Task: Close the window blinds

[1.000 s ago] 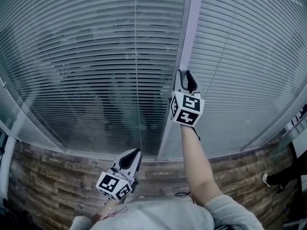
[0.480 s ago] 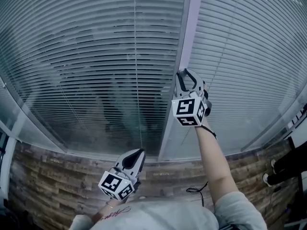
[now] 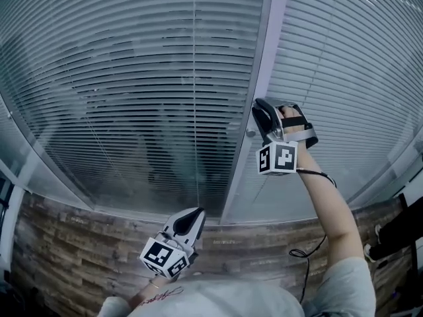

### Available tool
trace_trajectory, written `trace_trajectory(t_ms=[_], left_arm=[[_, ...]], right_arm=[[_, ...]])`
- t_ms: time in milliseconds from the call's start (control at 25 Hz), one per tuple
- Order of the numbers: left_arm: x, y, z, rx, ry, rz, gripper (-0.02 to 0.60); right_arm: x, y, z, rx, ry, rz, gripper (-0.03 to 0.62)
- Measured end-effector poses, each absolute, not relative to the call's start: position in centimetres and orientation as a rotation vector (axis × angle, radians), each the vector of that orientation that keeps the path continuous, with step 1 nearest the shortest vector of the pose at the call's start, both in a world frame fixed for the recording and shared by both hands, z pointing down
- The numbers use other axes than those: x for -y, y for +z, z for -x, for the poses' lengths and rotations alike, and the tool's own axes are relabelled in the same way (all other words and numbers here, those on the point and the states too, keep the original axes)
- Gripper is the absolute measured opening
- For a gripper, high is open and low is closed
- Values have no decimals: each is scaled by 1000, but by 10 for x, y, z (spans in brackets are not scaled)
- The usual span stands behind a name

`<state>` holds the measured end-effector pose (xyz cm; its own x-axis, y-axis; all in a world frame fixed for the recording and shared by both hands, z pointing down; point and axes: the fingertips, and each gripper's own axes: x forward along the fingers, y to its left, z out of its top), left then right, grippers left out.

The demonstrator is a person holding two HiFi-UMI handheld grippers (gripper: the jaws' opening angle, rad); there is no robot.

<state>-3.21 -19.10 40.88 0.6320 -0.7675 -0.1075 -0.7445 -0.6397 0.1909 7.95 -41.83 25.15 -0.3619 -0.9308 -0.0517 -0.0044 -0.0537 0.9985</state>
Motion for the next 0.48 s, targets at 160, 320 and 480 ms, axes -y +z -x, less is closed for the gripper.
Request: trace_trajectory(t_ms=[160,320,480], left_arm=[[190,411,36,1275,-272,-2707,18],[188,410,39,1282,-281,-2706,18],[187,410,42,1286,-273,-2714,18]], right_arm=[[419,257,-79,1241,-1629,-869,133],[418,261,-80,1084,-1691,-726,133],[419,260,-79,1152,-1657,-819,133]])
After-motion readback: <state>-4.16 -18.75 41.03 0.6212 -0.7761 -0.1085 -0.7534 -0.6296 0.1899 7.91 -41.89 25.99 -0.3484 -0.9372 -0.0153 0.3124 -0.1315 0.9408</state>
